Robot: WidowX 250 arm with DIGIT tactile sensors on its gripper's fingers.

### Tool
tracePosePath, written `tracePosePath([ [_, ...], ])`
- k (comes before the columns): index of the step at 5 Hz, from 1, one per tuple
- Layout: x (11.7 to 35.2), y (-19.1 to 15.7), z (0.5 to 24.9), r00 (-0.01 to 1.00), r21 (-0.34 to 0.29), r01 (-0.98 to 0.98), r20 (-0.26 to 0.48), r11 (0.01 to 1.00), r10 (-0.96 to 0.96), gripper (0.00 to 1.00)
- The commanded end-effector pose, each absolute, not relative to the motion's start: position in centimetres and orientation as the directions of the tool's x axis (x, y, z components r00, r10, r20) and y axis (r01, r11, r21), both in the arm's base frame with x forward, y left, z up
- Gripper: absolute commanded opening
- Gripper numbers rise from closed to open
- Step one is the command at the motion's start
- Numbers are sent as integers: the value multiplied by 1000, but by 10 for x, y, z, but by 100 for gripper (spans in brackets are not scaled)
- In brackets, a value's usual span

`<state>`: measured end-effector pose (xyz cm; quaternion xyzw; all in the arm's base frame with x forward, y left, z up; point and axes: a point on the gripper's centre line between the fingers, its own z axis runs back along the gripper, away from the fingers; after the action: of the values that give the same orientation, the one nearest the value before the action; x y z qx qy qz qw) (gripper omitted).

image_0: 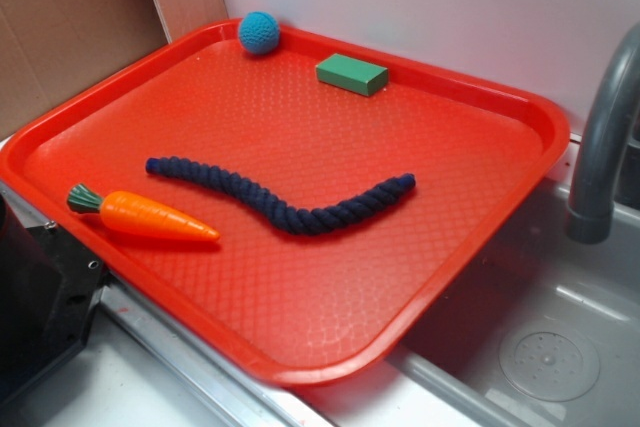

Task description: Grab the blue ball.

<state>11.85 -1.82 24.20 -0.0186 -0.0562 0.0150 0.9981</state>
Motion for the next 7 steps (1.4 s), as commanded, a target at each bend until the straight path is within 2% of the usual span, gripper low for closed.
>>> tracePosePath([
  [1,119,-18,242,993,-39,-28,112,999,32,100],
  [2,163,27,192,997,-11,-22,72,1000,22,100],
  [3,189,54,164,993,-15,-7,118,1000,9,100],
  [4,218,78,139,992,11,-20,128,1000,18,100],
  [5,248,101,124,989,54,-29,149,998,21,100],
  [6,275,125,108,985,-13,-50,163,999,52,100],
  [7,304,126,99,982,-6,-62,178,998,62,100],
])
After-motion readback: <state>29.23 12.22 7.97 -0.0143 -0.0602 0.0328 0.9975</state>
